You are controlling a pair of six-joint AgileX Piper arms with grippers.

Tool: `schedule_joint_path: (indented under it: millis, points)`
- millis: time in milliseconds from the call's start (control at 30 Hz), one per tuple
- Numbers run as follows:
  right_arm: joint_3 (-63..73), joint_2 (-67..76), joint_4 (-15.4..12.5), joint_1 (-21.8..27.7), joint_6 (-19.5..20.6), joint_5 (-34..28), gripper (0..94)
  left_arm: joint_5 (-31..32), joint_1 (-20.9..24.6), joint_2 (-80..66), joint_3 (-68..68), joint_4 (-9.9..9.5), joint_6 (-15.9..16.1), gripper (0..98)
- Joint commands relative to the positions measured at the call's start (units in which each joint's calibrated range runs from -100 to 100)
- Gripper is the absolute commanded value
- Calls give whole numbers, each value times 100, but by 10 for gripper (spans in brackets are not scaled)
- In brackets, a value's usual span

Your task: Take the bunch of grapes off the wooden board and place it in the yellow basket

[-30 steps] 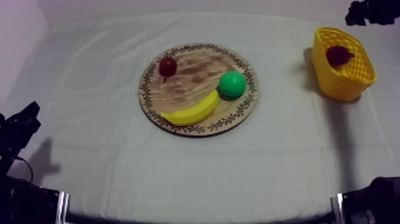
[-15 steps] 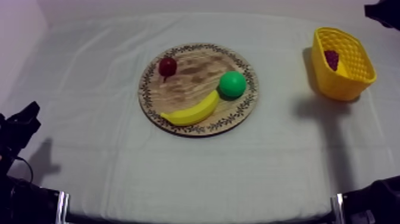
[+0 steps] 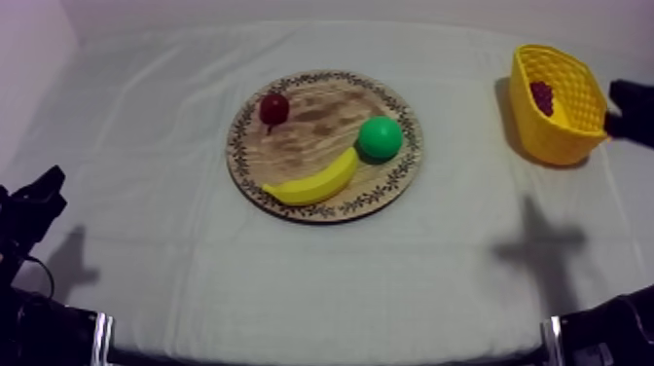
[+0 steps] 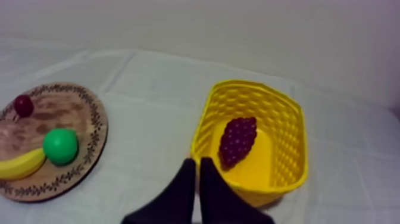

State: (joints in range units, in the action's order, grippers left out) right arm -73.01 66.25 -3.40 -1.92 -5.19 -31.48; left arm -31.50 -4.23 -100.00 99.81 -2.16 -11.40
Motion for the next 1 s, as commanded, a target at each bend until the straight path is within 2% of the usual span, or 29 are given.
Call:
schedule_joint_path:
  millis: [0,267,433,667,733,967]
  points:
    - [-979,647,-94,-11,-118,209,3,-3,0,0,-3,-1,-1,0]
    - [-2357,1892,-422,84,-517,266,3,-3,0,0,-3,-1,-5,0]
    - [-2616,2434,-261,215,-253,24,3,-3,0,0,-3,-1,-3,0]
    - [-2672,2851,108,221,468,-330,4,-3,0,0,-3,-1,-5,0]
    - [-2674,2898,147,261,367,-390,5,-3,0,0,-3,-1,-4,0]
    - [-2677,2938,183,390,-633,-452,5,-3,0,0,-3,-1,-5,0]
